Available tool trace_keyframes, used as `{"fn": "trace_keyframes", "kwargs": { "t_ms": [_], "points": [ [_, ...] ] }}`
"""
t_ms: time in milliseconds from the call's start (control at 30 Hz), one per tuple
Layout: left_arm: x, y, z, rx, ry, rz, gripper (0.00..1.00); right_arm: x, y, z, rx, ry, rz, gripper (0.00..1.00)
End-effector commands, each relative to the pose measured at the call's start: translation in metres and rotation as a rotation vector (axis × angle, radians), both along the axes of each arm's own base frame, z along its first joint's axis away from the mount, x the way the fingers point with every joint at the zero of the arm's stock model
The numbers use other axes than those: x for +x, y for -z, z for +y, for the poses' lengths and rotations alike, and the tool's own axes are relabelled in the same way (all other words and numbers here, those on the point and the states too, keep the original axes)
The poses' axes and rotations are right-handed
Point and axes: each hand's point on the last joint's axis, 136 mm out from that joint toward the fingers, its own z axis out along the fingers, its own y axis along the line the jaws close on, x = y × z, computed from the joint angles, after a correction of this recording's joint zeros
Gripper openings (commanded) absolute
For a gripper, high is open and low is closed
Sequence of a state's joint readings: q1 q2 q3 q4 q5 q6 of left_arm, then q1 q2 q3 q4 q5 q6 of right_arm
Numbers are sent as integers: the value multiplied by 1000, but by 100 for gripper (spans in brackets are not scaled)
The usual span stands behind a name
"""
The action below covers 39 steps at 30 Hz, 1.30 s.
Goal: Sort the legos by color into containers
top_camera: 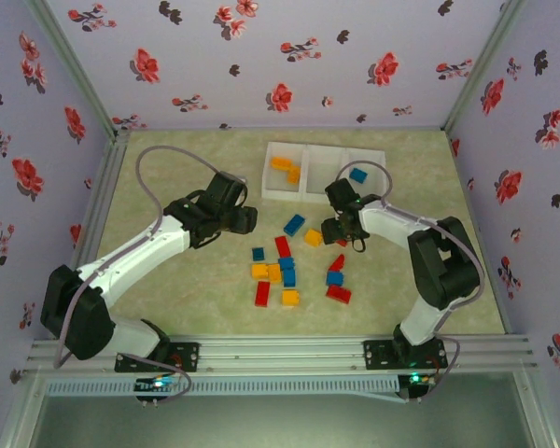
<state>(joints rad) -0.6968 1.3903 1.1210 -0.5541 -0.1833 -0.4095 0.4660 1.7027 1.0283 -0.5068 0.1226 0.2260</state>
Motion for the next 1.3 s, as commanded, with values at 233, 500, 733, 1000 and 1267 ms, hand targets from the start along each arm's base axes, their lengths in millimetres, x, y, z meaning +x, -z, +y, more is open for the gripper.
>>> {"fn": "trace_keyframes", "kwargs": {
  "t_ms": [233, 500, 733, 1000, 1267],
  "points": [
    [-7, -10, 6, -1, -5, -20, 62, 8, 8, -1, 6, -4, 47, 63],
    [-9, -9, 6, 0, -1, -21, 62, 11, 11, 5, 51, -10, 67, 61],
    [-8, -11, 7, -1, 1, -26, 62, 6, 12, 7, 79, 0, 85, 54],
    [-8, -12, 7, 1, 2, -26, 62, -4, 4, 9, 113, 30, 82, 51],
    [-9, -13, 6, 2, 5, -27, 62, 3, 8, 6, 78, 29, 82, 58]
  ]
}}
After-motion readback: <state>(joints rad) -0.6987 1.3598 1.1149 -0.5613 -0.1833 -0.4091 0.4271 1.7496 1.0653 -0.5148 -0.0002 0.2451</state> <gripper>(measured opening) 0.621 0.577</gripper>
